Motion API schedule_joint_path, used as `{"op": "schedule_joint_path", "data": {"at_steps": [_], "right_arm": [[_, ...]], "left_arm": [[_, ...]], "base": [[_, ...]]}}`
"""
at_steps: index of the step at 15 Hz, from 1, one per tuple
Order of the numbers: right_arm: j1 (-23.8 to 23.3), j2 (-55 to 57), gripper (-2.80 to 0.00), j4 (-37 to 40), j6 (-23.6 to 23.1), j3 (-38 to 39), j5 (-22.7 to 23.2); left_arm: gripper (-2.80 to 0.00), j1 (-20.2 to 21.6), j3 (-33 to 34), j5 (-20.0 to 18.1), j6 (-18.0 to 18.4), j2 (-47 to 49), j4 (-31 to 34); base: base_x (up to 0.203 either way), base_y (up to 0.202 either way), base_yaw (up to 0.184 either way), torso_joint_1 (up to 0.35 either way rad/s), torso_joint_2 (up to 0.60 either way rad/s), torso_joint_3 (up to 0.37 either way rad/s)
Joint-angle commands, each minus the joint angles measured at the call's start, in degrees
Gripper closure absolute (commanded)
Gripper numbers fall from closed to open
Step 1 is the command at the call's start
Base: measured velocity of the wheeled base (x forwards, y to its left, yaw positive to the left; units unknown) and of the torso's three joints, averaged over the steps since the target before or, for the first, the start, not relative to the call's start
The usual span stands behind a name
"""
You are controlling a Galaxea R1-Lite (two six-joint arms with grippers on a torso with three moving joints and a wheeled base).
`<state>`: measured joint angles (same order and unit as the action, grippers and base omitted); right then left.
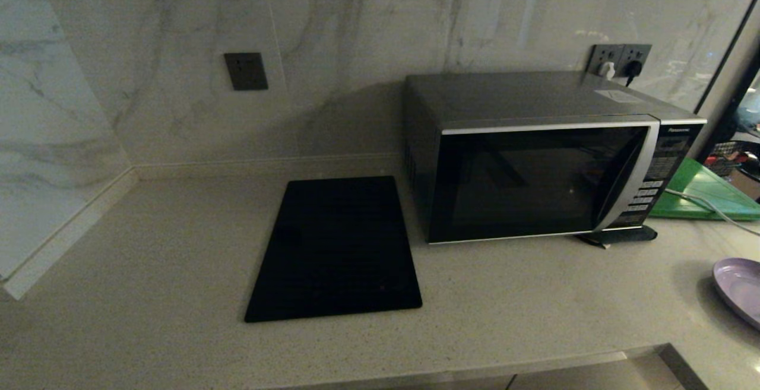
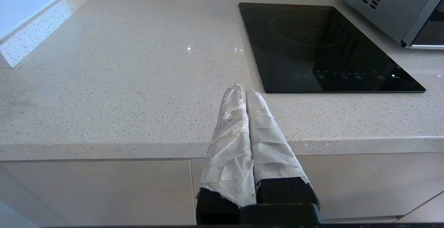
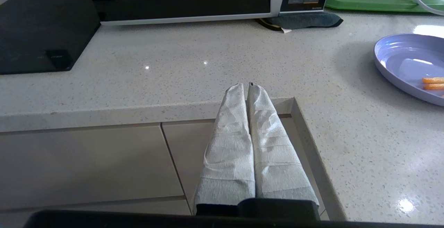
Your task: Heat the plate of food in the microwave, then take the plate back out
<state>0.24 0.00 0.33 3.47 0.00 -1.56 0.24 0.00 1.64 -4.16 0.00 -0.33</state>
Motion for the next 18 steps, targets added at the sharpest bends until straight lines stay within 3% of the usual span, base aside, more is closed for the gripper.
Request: {"op": "schedule_joint_path", "data": {"at_steps": [1,18], "right_arm": [[0.02,0.09,0.0,0.02,0.04,0.09,-0.02],[0.02,0.09,0.0,0.2,0.04,0.0,0.07]], "left_arm": [[0.0,0.02,0.0,0.03,-0.06,0.09,-0.02],[0.0,0.02,0.0,0.03,-0.06,0.09,-0.02]], "base": [[0.0,0.0,0.0,0.0,0.0,0.0],[0.0,0.0,0.0,0.0,0.0,0.0]]}}
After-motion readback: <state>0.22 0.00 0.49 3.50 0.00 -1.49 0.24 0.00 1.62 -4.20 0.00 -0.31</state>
